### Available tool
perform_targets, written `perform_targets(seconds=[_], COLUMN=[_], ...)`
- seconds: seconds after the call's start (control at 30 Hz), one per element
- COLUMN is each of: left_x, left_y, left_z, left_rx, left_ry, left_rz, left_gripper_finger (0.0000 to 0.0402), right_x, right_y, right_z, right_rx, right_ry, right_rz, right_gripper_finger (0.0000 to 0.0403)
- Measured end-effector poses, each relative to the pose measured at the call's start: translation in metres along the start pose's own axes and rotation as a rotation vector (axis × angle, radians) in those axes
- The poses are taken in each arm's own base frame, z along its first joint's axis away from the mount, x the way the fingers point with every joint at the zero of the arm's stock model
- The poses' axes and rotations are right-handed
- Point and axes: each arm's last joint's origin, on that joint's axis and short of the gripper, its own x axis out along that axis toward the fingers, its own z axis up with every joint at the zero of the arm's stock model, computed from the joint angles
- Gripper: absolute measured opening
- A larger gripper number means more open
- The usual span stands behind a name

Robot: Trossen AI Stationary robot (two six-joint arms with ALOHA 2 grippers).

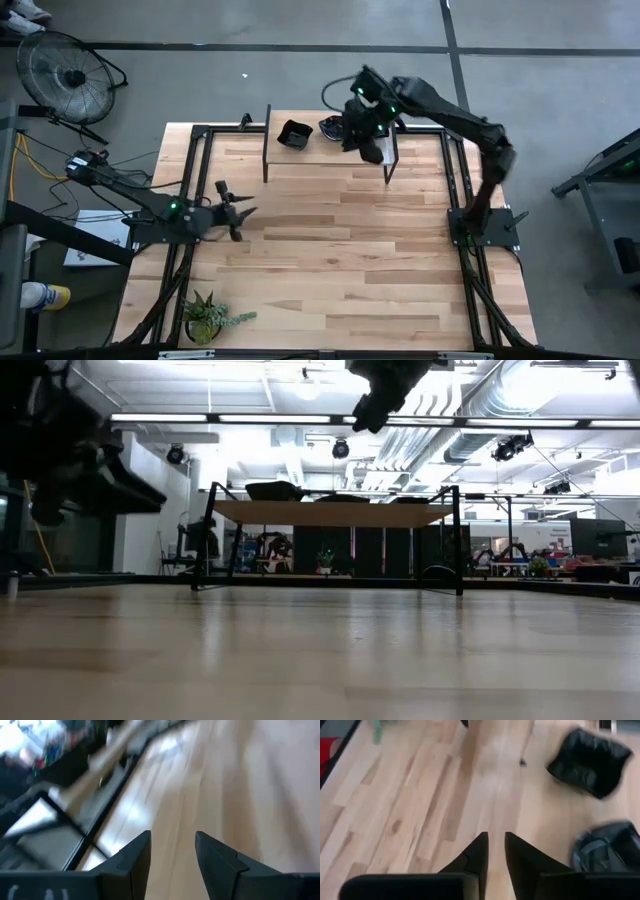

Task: Pick & Place Mini shaped plates
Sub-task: Return To Home Position

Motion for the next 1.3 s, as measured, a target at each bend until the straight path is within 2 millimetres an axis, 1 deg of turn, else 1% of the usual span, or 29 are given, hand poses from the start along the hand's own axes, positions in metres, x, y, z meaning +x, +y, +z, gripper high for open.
perform_targets(seconds=[0.07, 0.13, 0.3, 0.37, 0.43, 0.5, 0.6, 0.67, 0.83, 0.9, 0.97, 1.07, 1.13, 1.23, 1.3], left_x=[-0.002, -0.005, -0.008, -0.010, -0.010, -0.009, -0.004, 0.001, 0.014, 0.017, 0.019, 0.022, 0.021, 0.017, 0.014], left_y=[0.000, 0.003, 0.006, 0.008, 0.008, 0.009, 0.018, 0.025, 0.048, 0.054, 0.058, 0.060, 0.060, 0.058, 0.056], left_z=[-0.003, 0.000, 0.006, 0.010, 0.011, 0.012, 0.015, 0.015, 0.005, 0.002, -0.003, -0.012, -0.012, -0.012, -0.013], left_rx=[-0.023, -0.038, 0.000, 0.017, 0.063, 0.091, 0.076, 0.071, 0.057, 0.053, 0.053, 0.049, 0.058, 0.075, 0.089], left_ry=[-0.103, -0.175, -0.260, -0.309, -0.319, -0.348, -0.411, -0.448, -0.449, -0.451, -0.417, -0.326, -0.325, -0.344, -0.341], left_rz=[-0.024, -0.038, -0.077, -0.079, -0.078, -0.089, -0.099, -0.127, -0.125, -0.138, -0.135, -0.111, -0.119, -0.144, -0.149], left_gripper_finger=[0.0149, 0.0149, 0.0149, 0.0149, 0.0149, 0.0149, 0.0149, 0.0149, 0.0149, 0.0149, 0.0149, 0.0146, 0.0138, 0.0118, 0.0103], right_x=[0.007, 0.016, 0.038, 0.048, 0.057, 0.063, 0.071, 0.074, 0.071, 0.072, 0.073, 0.080, 0.085, 0.091, 0.095], right_y=[0.016, 0.033, 0.070, 0.081, 0.089, 0.095, 0.096, 0.095, 0.092, 0.094, 0.097, 0.103, 0.109, 0.120, 0.129], right_z=[-0.007, -0.017, -0.048, -0.066, -0.081, -0.097, -0.120, -0.130, -0.130, -0.128, -0.127, -0.129, -0.131, -0.140, -0.153], right_rx=[-0.046, -0.097, -0.234, -0.278, -0.296, -0.295, -0.230, -0.184, -0.112, -0.108, -0.102, -0.083, -0.083, -0.107, -0.104], right_ry=[-0.058, -0.134, -0.326, -0.400, -0.506, -0.602, -0.684, -0.714, -0.749, -0.749, -0.750, -0.682, -0.657, -0.712, -0.767], right_rz=[-0.013, -0.044, -0.243, -0.304, -0.325, -0.306, -0.302, -0.271, -0.261, -0.256, -0.252, -0.279, -0.289, -0.309, -0.342], right_gripper_finger=[0.0048, 0.0036, 0.0008, 0.0003, 0.0004, 0.0006, 0.0003, 0.0002, 0.0001, 0.0001, 0.0001, 0.0001, 0.0001, 0.0001, 0.0001])
